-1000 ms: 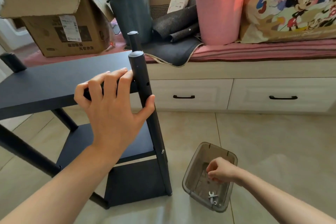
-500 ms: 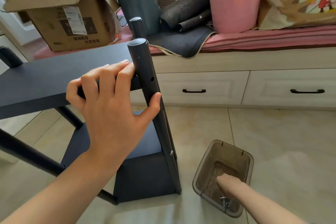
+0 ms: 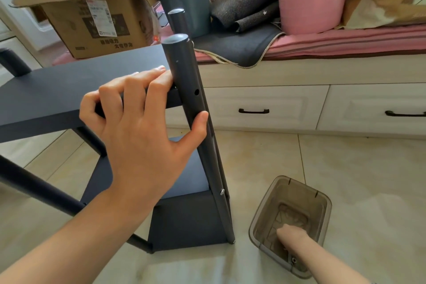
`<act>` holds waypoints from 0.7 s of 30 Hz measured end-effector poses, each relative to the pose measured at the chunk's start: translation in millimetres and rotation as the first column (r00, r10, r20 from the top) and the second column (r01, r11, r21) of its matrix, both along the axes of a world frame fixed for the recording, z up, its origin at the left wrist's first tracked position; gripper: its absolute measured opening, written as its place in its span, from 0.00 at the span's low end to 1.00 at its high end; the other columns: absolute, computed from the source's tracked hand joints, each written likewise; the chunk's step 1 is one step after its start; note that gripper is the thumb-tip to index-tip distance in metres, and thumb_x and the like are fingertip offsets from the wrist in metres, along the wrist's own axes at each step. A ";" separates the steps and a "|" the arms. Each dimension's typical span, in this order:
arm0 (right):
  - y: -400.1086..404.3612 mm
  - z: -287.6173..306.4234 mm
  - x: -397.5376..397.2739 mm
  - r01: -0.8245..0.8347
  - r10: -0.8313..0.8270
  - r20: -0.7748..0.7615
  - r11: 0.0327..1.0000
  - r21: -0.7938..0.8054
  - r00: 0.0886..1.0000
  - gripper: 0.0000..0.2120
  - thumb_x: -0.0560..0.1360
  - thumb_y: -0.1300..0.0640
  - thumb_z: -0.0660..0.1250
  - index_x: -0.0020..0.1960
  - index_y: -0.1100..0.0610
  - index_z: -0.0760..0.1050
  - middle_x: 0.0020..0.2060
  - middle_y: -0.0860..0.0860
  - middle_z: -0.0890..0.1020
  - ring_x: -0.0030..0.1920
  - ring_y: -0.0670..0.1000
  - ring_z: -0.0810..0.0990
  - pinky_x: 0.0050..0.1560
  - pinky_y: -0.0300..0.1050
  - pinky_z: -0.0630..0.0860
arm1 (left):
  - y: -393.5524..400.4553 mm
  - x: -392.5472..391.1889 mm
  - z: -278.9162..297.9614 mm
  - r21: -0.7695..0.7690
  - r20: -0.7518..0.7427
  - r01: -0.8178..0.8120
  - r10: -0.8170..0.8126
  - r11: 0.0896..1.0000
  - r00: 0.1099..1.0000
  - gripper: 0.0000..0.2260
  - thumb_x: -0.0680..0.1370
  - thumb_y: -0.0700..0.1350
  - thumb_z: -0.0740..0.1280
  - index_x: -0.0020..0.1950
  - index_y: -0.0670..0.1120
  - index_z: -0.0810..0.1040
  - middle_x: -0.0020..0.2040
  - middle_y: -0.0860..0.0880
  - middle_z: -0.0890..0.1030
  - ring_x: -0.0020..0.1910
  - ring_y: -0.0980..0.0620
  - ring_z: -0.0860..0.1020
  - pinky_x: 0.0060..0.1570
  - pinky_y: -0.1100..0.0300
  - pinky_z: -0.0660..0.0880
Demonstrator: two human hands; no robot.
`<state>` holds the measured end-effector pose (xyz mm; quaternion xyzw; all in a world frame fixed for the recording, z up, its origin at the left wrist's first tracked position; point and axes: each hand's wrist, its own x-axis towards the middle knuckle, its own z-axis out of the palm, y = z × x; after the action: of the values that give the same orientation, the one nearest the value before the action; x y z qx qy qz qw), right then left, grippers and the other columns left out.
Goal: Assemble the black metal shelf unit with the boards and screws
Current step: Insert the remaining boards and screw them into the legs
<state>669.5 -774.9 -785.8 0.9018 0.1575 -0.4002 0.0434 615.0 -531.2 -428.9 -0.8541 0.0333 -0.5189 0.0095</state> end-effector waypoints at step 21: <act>11.7 144.6 3.5 0.013 -0.167 0.273 0.872 0.489 0.947 0.02 0.79 0.58 0.64 0.49 0.52 0.72 0.46 0.51 0.79 0.46 0.51 0.79 0.44 0.39 0.73 | 2.0 -15.1 9.2 0.008 -0.121 0.068 -0.067 0.998 0.990 0.24 0.77 0.60 0.64 0.67 0.46 0.76 0.65 0.47 0.78 0.65 0.43 0.73 0.63 0.47 0.61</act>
<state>672.9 -763.2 -641.1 0.9415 0.2006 -0.2049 -0.1772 599.9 -529.2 -419.7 -0.8822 0.0658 -0.4663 -0.0049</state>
